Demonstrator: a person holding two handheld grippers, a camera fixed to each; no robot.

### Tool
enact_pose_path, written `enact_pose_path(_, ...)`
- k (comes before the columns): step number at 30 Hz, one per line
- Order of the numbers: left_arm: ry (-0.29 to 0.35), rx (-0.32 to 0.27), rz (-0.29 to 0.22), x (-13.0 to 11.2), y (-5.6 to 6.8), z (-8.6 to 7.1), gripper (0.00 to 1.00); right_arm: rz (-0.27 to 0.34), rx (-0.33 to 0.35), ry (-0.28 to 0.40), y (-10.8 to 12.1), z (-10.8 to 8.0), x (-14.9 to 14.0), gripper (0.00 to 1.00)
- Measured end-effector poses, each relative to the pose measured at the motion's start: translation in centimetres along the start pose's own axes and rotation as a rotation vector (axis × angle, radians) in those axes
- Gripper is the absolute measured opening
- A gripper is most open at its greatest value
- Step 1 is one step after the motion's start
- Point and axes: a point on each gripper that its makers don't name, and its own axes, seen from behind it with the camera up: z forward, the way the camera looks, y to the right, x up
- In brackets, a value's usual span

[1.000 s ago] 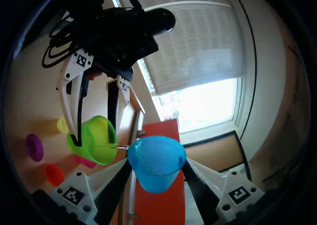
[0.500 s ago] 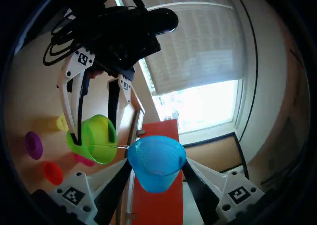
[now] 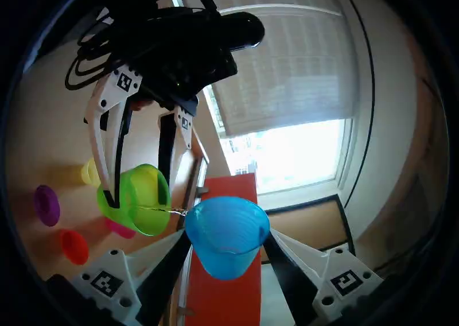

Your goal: Pour water

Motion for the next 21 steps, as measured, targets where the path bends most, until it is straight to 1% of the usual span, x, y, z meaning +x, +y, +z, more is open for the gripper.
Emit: enact_pose_path(21,-0.002,-0.002,0.003,-0.01,0.14,0.01,0.88,-0.054,-0.014,-0.004,0.63,-0.03,-0.06,0.90)
